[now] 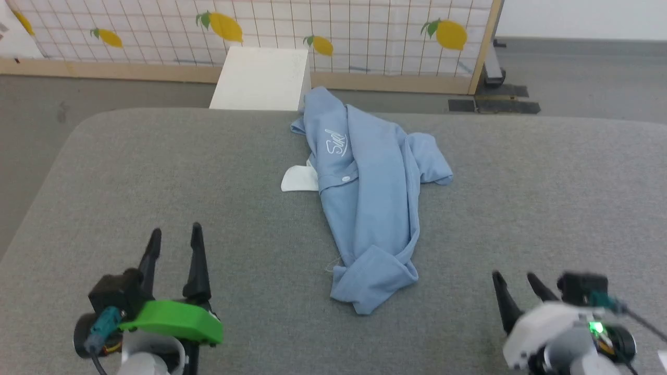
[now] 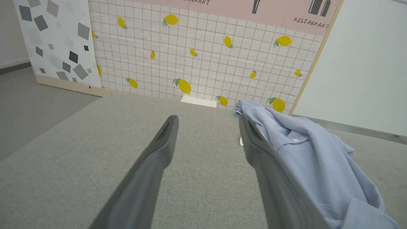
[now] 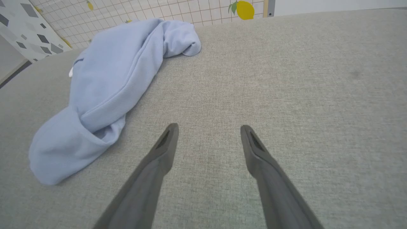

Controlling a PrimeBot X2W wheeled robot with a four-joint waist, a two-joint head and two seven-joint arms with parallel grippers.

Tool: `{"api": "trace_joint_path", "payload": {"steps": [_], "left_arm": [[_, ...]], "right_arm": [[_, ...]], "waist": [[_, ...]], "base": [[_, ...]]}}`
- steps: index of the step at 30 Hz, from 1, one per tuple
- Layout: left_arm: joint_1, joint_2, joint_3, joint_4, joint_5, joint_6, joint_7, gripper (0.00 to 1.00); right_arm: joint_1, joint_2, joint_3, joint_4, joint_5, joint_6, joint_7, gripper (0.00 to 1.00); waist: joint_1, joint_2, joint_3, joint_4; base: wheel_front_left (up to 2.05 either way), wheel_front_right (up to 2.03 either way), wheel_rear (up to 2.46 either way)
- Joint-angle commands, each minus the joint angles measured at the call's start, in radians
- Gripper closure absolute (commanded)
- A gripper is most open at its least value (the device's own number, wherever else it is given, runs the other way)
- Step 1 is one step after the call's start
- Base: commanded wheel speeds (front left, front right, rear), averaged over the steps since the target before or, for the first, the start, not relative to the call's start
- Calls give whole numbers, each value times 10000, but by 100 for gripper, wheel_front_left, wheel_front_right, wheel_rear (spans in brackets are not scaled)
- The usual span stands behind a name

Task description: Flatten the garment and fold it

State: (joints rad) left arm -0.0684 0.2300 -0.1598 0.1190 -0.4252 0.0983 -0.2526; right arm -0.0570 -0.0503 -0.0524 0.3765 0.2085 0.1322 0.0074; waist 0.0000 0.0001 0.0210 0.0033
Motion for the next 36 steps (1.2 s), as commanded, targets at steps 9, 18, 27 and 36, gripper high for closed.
{"api": "trace_joint_path", "payload": {"steps": [9, 18, 27, 36], "left_arm": [[-44, -786, -130, -742, 542, -104, -88, 0], [-947, -1328, -129, -429, 774, -662, -90, 0], [-944, -1641, 75, -28, 796, -1014, -91, 0], [-523, -1723, 408, 126, 885, -1179, -91, 0]], "right_arm": [[-4284, -31, 502, 947, -1285, -15, 2880, 0], [-6593, -351, 1034, 3322, -2389, -15, 5665, 0], [-6588, -615, 943, 4017, -1311, -15, 5024, 100], [-4927, -1711, -376, 1583, 486, -15, 3584, 100]], "waist": [[0, -1, 1558, 1188], [0, -1, 2659, 2282], [0, -1, 2414, 2186], [0, -1, 1161, 1125]], "base": [[0, 0, 0], [0, 0, 0], [0, 0, 0], [0, 0, 0]]}}
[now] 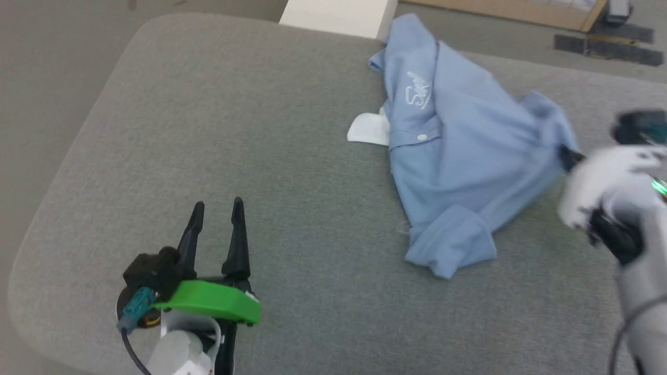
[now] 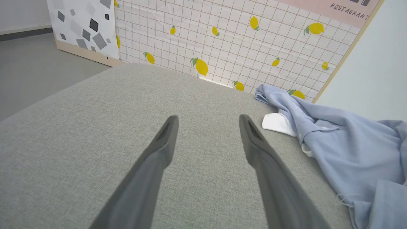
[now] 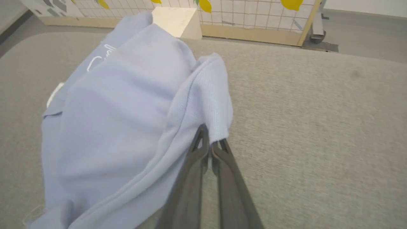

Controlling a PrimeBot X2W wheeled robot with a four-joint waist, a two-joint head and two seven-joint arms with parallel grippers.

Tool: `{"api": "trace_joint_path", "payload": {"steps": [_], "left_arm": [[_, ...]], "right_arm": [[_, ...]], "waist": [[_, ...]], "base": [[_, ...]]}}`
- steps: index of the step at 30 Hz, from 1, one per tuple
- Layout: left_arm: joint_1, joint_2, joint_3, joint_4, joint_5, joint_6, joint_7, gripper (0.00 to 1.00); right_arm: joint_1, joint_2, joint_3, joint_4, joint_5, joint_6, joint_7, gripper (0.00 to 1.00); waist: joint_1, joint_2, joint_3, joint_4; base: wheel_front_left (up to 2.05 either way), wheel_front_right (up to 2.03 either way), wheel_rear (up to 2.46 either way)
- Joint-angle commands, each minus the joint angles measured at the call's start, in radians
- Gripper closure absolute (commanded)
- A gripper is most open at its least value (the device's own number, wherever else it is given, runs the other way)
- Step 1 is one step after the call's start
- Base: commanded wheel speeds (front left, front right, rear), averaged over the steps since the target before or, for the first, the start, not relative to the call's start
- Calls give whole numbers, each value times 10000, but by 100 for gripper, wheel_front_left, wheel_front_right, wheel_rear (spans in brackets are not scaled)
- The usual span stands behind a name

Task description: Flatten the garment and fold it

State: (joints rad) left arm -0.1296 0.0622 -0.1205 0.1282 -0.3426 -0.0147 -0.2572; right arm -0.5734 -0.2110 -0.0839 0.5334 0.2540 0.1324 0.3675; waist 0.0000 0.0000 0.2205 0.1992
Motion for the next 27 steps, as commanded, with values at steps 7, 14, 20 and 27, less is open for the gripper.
{"api": "trace_joint_path", "payload": {"steps": [7, 14, 20, 27], "left_arm": [[462, -67, 90, 154, 112, -128, -45, 0], [777, -78, 133, 265, 85, -118, -45, 0], [853, -72, 143, 314, 64, -97, -45, 0], [812, -48, 182, 316, -96, -78, -31, 0]], "right_arm": [[2850, -1139, -2789, -846, -598, -17, 947, 100], [3661, -105, -4093, -2072, -767, -17, 711, 0], [4127, 981, -3798, -4073, -523, -17, -712, 0], [5285, 1531, -1450, -5087, -480, -17, -19, 0]], "waist": [[0, 0, -1406, -1216], [0, 0, -1490, -1319], [0, 0, -1576, -1381], [0, 0, -1438, -1848]], "base": [[0, 0, 0], [0, 0, 0], [0, 0, 0], [0, 0, 0]]}}
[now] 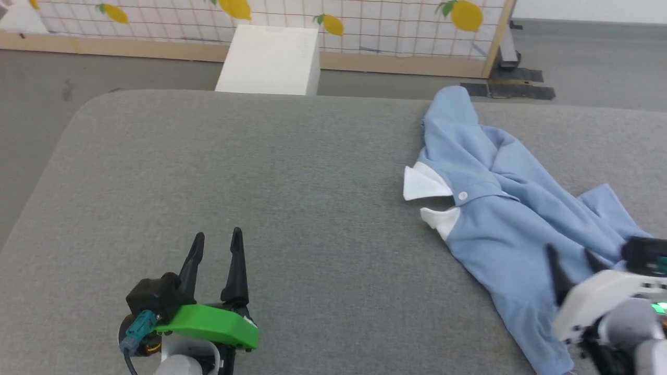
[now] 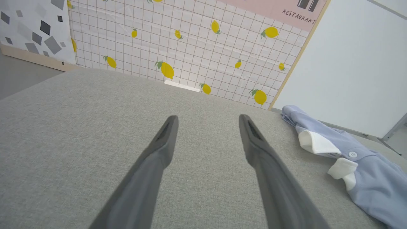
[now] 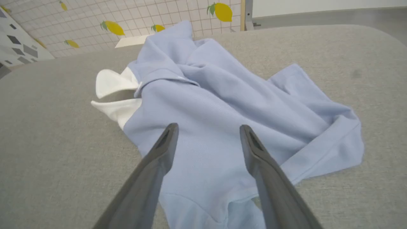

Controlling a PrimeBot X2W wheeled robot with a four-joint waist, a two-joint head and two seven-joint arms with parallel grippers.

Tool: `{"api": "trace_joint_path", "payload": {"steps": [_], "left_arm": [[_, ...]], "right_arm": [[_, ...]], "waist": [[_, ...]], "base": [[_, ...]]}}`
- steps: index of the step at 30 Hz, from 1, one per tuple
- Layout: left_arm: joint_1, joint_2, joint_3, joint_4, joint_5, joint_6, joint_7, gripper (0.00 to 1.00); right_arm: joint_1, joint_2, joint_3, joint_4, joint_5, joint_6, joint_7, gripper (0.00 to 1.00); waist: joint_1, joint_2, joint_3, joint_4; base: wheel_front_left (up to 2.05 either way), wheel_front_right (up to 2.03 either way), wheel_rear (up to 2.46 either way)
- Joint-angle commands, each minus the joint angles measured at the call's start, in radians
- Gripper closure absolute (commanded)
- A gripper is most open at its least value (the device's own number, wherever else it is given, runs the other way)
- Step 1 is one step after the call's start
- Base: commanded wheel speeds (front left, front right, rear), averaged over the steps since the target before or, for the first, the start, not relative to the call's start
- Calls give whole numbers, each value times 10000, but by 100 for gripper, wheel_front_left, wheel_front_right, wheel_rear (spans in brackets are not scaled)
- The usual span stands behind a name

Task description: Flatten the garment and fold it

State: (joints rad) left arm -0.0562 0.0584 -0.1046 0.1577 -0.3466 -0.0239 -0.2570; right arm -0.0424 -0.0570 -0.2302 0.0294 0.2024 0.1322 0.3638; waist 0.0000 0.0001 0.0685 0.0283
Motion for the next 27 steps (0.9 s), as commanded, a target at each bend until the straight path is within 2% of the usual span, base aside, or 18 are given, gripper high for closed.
{"api": "trace_joint_path", "payload": {"steps": [1, 7, 13, 17, 18, 19, 23, 27], "left_arm": [[49, -10, -11, 34, -61, 2, -26, 0], [-145, -23, -175, 119, -155, -15, -25, 0], [-190, -35, -204, 229, -368, -19, -28, 0], [-226, -37, -229, 328, -409, -29, -31, 0], [-236, -37, -238, 354, -416, -29, -32, 0], [-246, -38, -247, 382, -429, -28, -32, 0], [-188, -28, -249, 512, -557, -63, 8, 0], [-158, -30, -351, 611, -610, -84, 68, 0]], "right_arm": [[-53, -5, 402, 64, -36, -15, 301, 0], [-879, -327, 2187, 1315, -286, -15, 1673, 0], [-1980, -558, 2898, 3123, -899, -15, 1906, 0], [-2296, -764, 3481, 4141, -848, -15, 2173, 0], [-2315, -820, 3594, 4261, -752, -15, 2199, 62], [-2305, -919, 3805, 4342, -593, -15, 2234, 100], [-1880, -1462, 4985, 4072, 612, -15, 2916, 100], [-878, -2610, 6445, 2866, 2299, -15, 4711, 100]], "waist": [[0, -1, 109, -172], [0, -1, 353, -105], [0, -1, 630, 61], [0, -1, 671, 162], [0, -1, 664, 181], [0, -1, 650, 200], [0, -1, 498, 153], [0, -1, 309, 128]], "base": [[0, 0, 0], [0, 0, 0], [0, 0, 0], [0, 0, 0], [0, 0, 0], [0, 0, 0], [0, 0, 0], [0, 0, 0]]}}
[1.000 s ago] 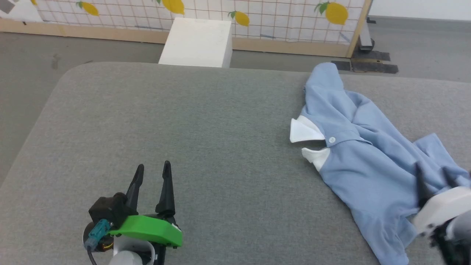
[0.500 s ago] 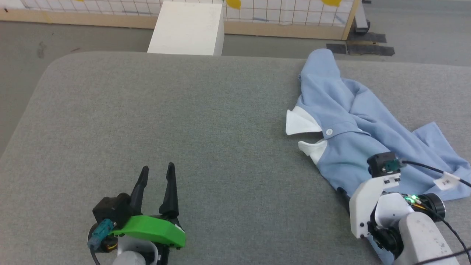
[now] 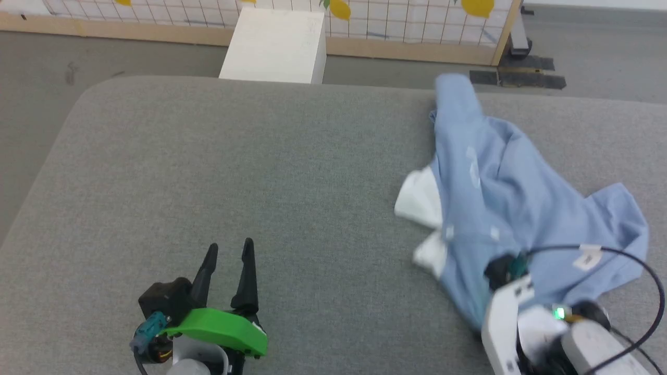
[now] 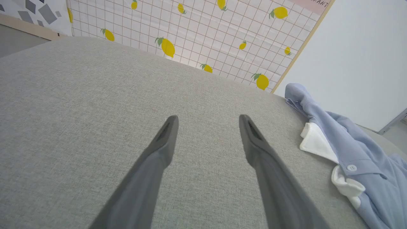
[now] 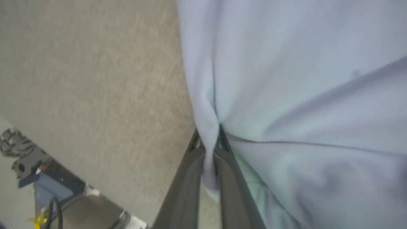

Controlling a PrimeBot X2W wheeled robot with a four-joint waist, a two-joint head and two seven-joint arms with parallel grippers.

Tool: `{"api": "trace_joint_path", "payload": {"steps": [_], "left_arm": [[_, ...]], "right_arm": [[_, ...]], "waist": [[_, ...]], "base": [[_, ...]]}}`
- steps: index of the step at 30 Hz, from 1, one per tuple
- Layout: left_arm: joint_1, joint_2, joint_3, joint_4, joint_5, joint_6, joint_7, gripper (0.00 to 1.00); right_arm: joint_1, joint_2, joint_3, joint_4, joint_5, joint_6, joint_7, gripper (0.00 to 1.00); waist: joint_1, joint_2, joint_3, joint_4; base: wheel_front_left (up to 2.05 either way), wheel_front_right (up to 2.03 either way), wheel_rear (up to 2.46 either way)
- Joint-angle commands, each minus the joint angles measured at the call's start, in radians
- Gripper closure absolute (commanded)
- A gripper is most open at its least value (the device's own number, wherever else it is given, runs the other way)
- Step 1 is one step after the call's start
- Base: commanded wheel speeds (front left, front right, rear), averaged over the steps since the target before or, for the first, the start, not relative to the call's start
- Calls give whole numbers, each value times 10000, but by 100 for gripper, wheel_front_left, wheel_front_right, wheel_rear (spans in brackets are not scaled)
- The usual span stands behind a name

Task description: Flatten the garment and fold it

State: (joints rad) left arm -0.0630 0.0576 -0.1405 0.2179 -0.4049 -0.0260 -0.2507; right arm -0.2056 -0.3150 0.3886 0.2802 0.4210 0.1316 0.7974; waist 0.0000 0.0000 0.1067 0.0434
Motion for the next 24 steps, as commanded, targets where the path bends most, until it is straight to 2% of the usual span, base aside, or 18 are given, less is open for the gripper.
{"api": "trace_joint_path", "payload": {"steps": [1, 4, 6, 7, 8, 9, 10, 18, 24], "left_arm": [[-98, -24, -50, 26, -61, -69, 52, 0], [-103, -26, -120, 70, -102, -68, 115, 0], [-97, -27, -152, 88, -120, -66, 144, 0], [-90, -26, -160, 91, -133, -65, 156, 0], [-79, -19, -165, 94, -147, -62, 166, 0], [-65, -13, -166, 99, -159, -58, 174, 0], [-48, -4, -169, 102, -174, -55, 187, 0], [1, 61, -243, 81, -219, -15, 299, 0], [6, 143, -251, -4, -282, 10, 412, 0]], "right_arm": [[1350, -846, 818, -481, 1045, -9, 1580, 100], [2295, -2003, 897, -1476, 2243, -9, 3534, 100], [2749, -2486, 533, -1957, 2578, -9, 4385, 100], [2882, -2550, 239, -2149, 2617, -9, 4470, 100], [2967, -2490, -187, -2404, 2572, -9, 4273, 81], [3007, -2317, -569, -2579, 2525, -9, 3936, 26], [3046, -1990, -1049, -2743, 2503, -9, 3442, 0], [2406, 389, -4121, -3487, 2313, -9, -1142, 0], [1865, 1286, -6258, -3116, 1103, -9, -3933, 0]], "waist": [[0, 0, -117, -34], [0, 0, -218, -50], [0, 0, -266, -62], [0, 0, -280, -73], [0, 0, -298, -92], [0, 0, -315, -109], [0, 0, -330, -124], [0, 0, -470, -225], [0, 0, -520, -510]], "base": [[0, 0, 0], [0, 0, 0], [0, 0, 0], [0, 0, 0], [0, 0, 0], [0, 0, 0], [0, 0, 0], [0, 0, 0], [0, 0, 0]]}}
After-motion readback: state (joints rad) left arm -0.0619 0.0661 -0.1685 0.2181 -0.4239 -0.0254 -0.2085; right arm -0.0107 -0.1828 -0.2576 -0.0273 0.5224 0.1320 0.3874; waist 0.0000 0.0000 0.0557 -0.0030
